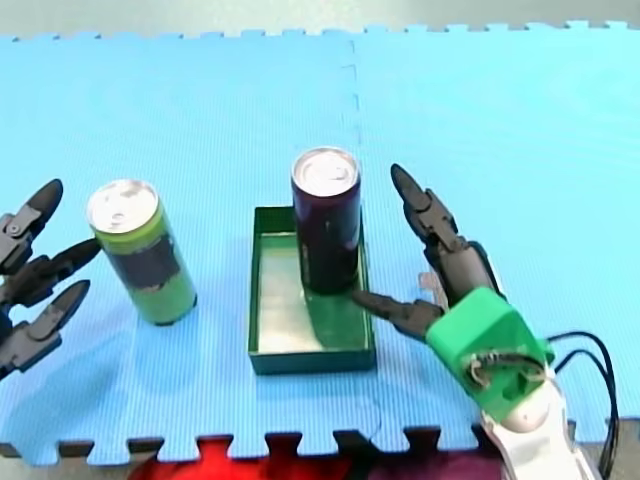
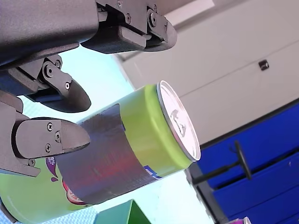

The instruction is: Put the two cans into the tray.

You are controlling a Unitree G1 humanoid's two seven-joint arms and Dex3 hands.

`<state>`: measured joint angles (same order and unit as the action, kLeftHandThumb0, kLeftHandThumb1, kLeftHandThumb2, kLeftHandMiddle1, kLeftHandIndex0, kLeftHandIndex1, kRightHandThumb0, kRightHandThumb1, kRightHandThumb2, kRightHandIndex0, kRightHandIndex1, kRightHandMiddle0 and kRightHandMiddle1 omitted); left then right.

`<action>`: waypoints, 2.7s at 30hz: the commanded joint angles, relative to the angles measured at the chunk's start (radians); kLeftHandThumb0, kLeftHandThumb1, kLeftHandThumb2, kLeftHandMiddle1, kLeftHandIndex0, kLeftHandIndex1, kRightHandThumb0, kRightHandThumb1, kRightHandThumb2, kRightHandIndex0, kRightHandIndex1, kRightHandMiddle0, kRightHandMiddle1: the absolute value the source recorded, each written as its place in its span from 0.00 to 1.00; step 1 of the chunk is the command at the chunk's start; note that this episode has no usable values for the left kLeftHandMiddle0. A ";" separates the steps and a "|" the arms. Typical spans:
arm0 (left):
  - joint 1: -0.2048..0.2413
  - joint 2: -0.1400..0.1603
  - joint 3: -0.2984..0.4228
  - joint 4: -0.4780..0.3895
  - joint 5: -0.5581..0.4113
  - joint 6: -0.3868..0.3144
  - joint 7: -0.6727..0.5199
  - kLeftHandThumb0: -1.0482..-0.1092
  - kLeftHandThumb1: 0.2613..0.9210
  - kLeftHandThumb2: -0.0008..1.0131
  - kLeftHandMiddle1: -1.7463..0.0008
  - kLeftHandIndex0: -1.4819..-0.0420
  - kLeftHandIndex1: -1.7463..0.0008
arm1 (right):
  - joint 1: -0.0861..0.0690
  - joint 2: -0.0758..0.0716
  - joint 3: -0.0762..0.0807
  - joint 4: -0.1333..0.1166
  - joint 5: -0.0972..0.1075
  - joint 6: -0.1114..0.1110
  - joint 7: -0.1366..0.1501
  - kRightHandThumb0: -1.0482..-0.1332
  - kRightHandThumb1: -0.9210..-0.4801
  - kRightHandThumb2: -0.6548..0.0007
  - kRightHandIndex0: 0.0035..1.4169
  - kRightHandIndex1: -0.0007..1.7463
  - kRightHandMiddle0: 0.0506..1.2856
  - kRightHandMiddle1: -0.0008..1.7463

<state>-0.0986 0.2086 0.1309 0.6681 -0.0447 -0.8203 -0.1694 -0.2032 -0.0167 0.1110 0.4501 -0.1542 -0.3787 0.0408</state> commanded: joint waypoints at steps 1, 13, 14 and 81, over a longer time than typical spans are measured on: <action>-0.006 0.005 0.005 0.010 -0.005 -0.009 -0.002 0.00 1.00 0.37 1.00 0.85 1.00 | 0.038 -0.023 -0.019 -0.057 0.030 0.032 0.022 0.01 0.54 1.00 0.15 0.01 0.09 0.00; -0.013 0.013 0.018 0.042 -0.013 -0.035 -0.017 0.00 1.00 0.38 1.00 0.85 1.00 | 0.092 -0.022 -0.071 -0.105 0.109 0.037 0.034 0.24 0.65 1.00 0.20 0.02 0.15 0.01; -0.014 0.013 0.018 0.041 -0.012 -0.035 -0.017 0.00 1.00 0.37 1.00 0.85 1.00 | 0.089 -0.019 -0.073 -0.096 0.106 0.023 0.024 0.28 0.66 1.00 0.23 0.02 0.17 0.02; -0.059 0.028 -0.044 0.009 -0.017 0.251 -0.229 0.00 0.80 0.02 1.00 0.92 1.00 | -0.033 0.011 -0.178 0.250 0.175 -0.294 -0.015 0.49 0.49 1.00 0.37 0.00 0.30 0.00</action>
<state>-0.1599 0.2295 0.0920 0.6825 -0.0762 -0.5619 -0.4133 -0.2408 -0.0046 -0.0620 0.7063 0.0102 -0.6655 0.0188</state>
